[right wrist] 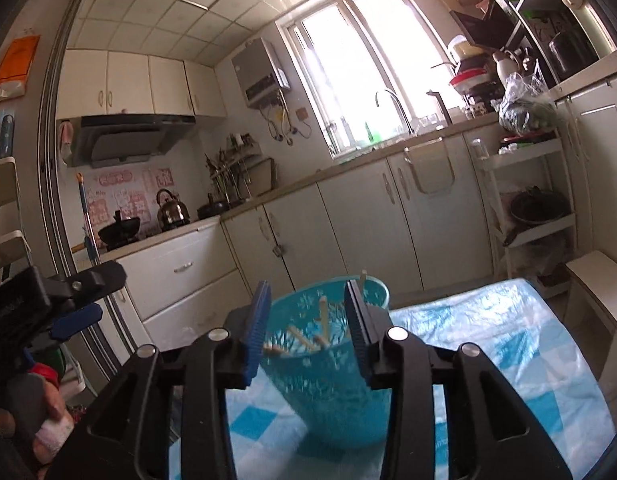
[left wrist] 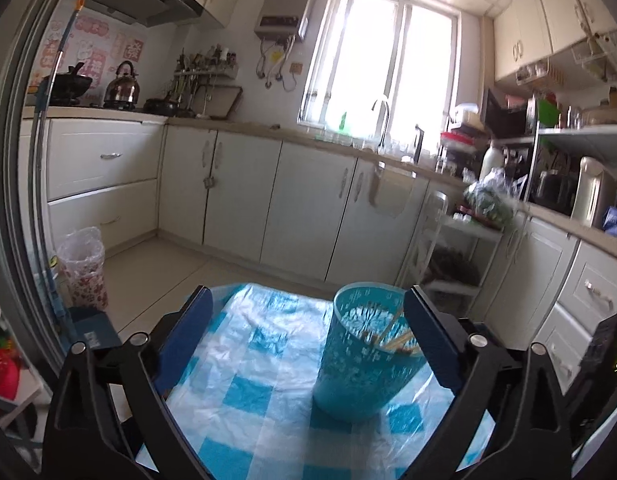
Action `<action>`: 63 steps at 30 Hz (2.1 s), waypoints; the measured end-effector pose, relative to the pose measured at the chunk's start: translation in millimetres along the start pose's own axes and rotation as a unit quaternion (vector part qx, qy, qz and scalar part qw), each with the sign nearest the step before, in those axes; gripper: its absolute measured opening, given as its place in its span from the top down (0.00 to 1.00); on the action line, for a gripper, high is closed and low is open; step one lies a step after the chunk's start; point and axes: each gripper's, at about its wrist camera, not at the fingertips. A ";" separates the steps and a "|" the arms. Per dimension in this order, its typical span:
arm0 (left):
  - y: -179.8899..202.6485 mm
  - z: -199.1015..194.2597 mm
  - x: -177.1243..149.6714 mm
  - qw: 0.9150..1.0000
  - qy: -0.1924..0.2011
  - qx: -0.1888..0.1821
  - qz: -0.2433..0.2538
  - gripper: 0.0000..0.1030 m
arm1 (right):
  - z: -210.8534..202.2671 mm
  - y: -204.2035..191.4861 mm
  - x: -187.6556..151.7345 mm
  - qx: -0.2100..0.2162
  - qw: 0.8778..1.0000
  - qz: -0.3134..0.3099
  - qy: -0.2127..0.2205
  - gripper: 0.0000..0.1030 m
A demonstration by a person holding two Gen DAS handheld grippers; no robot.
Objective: Organize utensils
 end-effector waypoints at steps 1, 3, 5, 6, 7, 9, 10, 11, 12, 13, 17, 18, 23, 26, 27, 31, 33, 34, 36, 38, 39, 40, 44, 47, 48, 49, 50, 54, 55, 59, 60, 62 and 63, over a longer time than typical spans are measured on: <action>0.6 -2.2 -1.9 1.000 -0.005 0.003 0.004 0.09 | -4.2 -1.4 -1.5 -0.006 1.000 0.000 -0.009 0.51; 1.8 -5.8 -3.7 1.000 -0.012 0.004 0.008 0.08 | -13.5 -5.8 -4.5 -0.013 1.000 -0.005 -0.025 0.45; 3.7 -10.7 -6.2 1.000 -0.024 -0.001 0.017 0.07 | -21.7 -11.4 -6.4 -0.037 0.998 -0.015 -0.040 0.34; 4.9 -12.9 -7.3 0.999 -0.028 -0.002 0.021 0.08 | -28.0 -14.4 -7.6 -0.043 0.998 -0.019 -0.046 0.34; 6.8 -16.0 -8.4 0.999 -0.033 -0.004 0.028 0.07 | -34.3 -17.2 -8.6 -0.045 0.998 -0.022 -0.048 0.31; 9.3 -23.1 -10.1 0.998 -0.038 -0.008 0.039 0.07 | -45.2 -24.0 -11.2 -0.060 0.996 -0.032 -0.055 0.23; 10.0 -28.4 -11.0 0.998 -0.040 -0.007 0.044 0.07 | -49.6 -27.2 -12.6 -0.067 0.995 -0.037 -0.060 0.21; 10.0 -34.1 -11.8 0.998 -0.040 -0.008 0.047 0.07 | -54.4 -30.0 -14.1 -0.069 0.995 -0.042 -0.064 0.21; 9.9 -38.2 -12.7 0.998 -0.041 -0.008 0.049 0.07 | -60.4 -32.9 -15.8 -0.071 0.994 -0.044 -0.068 0.19; 9.4 -44.5 -13.9 0.998 -0.043 -0.007 0.051 0.07 | -65.5 -35.1 -17.3 -0.076 0.993 -0.044 -0.073 0.16; 5.1 -68.2 -17.3 0.997 -0.053 -0.004 0.058 0.07 | -88.3 -44.3 -22.4 -0.083 0.992 -0.039 -0.087 0.12; 4.2 -73.3 -18.0 0.997 -0.054 -0.002 0.060 0.07 | -94.7 -47.4 -22.9 -0.085 0.992 -0.039 -0.088 0.10; -1.0 -106.2 -16.6 0.995 -0.069 0.012 0.073 0.07 | -120.0 -66.4 -23.4 -0.095 0.990 -0.045 -0.097 0.07; -5.5 -126.2 -13.9 0.993 -0.087 0.022 0.073 0.07 | -131.3 -75.8 -22.2 -0.106 0.987 -0.040 -0.115 0.07; -7.3 -134.0 -11.9 0.993 -0.091 0.024 0.072 0.07 | -135.3 -78.4 -21.1 -0.117 0.985 -0.033 -0.121 0.07; -13.4 -163.7 -5.2 0.992 -0.097 0.026 0.070 0.07 | -153.7 -86.5 -17.8 -0.127 0.982 -0.004 -0.143 0.07; -18.5 -175.7 -2.1 0.990 -0.125 0.019 0.058 0.07 | -164.5 -94.7 -17.4 -0.129 0.980 -0.005 -0.151 0.07; -19.9 -178.1 -0.4 0.990 -0.132 0.014 0.055 0.07 | -169.4 -99.1 -18.2 -0.130 0.979 -0.008 -0.156 0.07; -21.5 -190.8 0.2 0.989 -0.139 0.012 0.058 0.07 | -179.3 -110.1 -20.9 -0.130 0.977 -0.011 -0.166 0.07; -21.2 -205.5 -1.2 0.987 -0.143 0.011 0.068 0.07 | -189.7 -120.6 -24.7 -0.134 0.976 -0.015 -0.172 0.07; -20.1 -209.9 -3.2 0.987 -0.146 0.011 0.073 0.07 | -193.9 -124.9 -27.0 -0.135 0.976 -0.015 -0.173 0.07; -19.1 -217.5 -4.7 0.985 -0.153 0.010 0.084 0.07 | -198.2 -129.1 -29.2 -0.134 0.975 -0.013 -0.174 0.07; -19.1 -237.3 -12.3 0.981 -0.154 0.035 0.112 0.07 | -220.6 -139.9 -39.2 -0.136 0.977 -0.009 -0.163 0.07; -25.7 -247.8 -17.3 0.982 -0.157 0.036 0.097 0.07 | -231.1 -142.6 -44.0 -0.140 0.977 -0.003 -0.159 0.07; -28.2 -251.6 -18.4 0.983 -0.157 0.034 0.088 0.07 | -233.7 -143.1 -45.7 -0.139 0.977 -0.001 -0.160 0.07; -29.2 -254.0 -18.5 0.983 -0.156 0.035 0.085 0.07 | -235.7 -144.6 -46.8 -0.139 0.977 -0.002 -0.160 0.07; -30.3 -256.1 -18.4 0.984 -0.155 0.036 0.083 0.07 | -237.2 -146.4 -47.1 -0.141 0.977 -0.005 -0.159 0.07; -29.5 -263.5 -16.9 0.985 -0.149 0.030 0.083 0.07 | -241.6 -149.1 -45.9 -0.142 0.978 -0.005 -0.152 0.07; -28.2 -266.5 -17.3 0.985 -0.147 0.030 0.087 0.07 | -242.2 -150.2 -45.9 -0.142 0.978 -0.006 -0.151 0.07; -27.1 -268.3 -19.7 0.984 -0.150 0.027 0.092 0.07 | -242.3 -154.3 -48.3 -0.142 0.978 -0.010 -0.152 0.07; -27.3 -268.3 -20.3 0.984 -0.151 0.028 0.092 0.07 | -242.5 -154.3 -48.5 -0.141 0.978 -0.010 -0.152 0.07; -29.0 -268.5 -20.6 0.984 -0.152 0.029 0.090 0.07 | -242.9 -154.5 -48.8 -0.142 0.978 -0.010 -0.151 0.07; -30.4 -268.3 -20.5 0.984 -0.152 0.030 0.089 0.07 | -242.8 -154.1 -48.7 -0.141 0.978 -0.010 -0.152 0.07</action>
Point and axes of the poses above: each gripper's, at about its wrist camera, not at the fingertips, and z roughly the way its jaws point, y to its right, x to its top, and after that the axes turned 6 degrees about z, right-handed
